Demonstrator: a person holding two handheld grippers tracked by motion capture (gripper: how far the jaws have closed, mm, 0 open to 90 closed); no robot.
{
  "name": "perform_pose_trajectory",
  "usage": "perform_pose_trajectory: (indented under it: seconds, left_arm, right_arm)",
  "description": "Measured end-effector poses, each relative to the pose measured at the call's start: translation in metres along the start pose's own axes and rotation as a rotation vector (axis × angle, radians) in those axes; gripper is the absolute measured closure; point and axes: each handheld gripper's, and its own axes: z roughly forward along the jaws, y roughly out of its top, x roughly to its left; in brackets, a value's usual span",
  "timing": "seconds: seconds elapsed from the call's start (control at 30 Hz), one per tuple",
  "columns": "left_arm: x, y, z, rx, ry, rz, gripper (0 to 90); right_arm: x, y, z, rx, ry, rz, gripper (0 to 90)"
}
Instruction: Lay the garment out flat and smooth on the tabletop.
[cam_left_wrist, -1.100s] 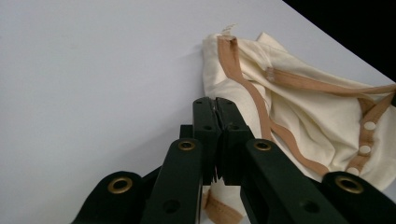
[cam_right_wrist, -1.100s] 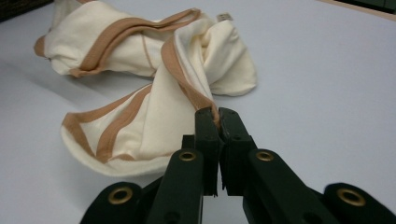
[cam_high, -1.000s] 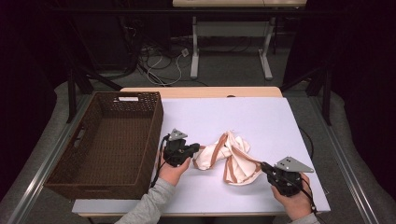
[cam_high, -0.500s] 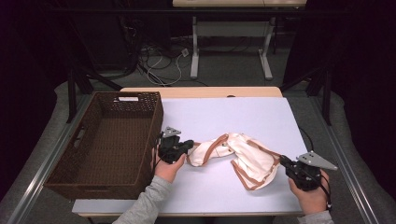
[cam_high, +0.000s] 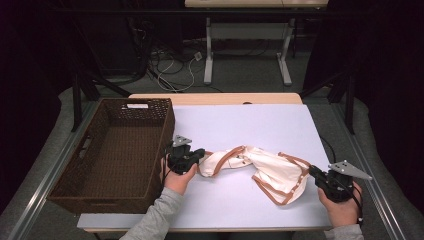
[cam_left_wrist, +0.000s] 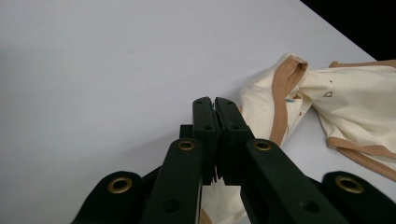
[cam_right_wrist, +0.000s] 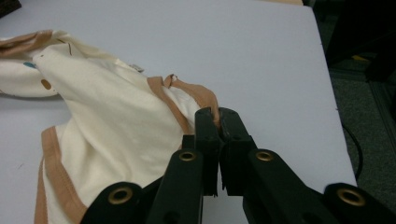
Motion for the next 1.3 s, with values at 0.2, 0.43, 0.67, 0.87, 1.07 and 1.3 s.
perform_pose_trajectory:
  seconds: [0.2,0.43,0.67,0.87,1.07,1.3]
  left_arm:
    - [-0.002,-0.003,0.006,0.033,0.007,0.026,86.6]
    - [-0.006,-0.006,0.011,0.051,0.004,0.046,79.6]
    - [-0.009,-0.005,0.010,0.039,0.010,0.067,63.4]
    - [-0.011,-0.002,0.006,0.001,0.011,0.074,53.5]
    - [-0.010,0.000,0.002,-0.016,0.020,0.066,47.0]
    - [-0.010,0.003,-0.002,-0.042,0.044,0.079,43.1]
  right_arm:
    - [0.006,-0.005,0.010,0.055,0.023,-0.015,86.4]
    - [0.004,-0.006,0.012,0.076,0.023,-0.017,83.7]
    - [0.002,-0.007,0.013,0.080,0.015,-0.008,71.7]
    - [0.006,-0.006,0.011,0.059,-0.010,-0.033,60.1]
    - [0.016,0.001,0.002,0.002,-0.002,-0.078,51.8]
    - [0.047,0.012,-0.005,-0.058,0.037,-0.168,46.2]
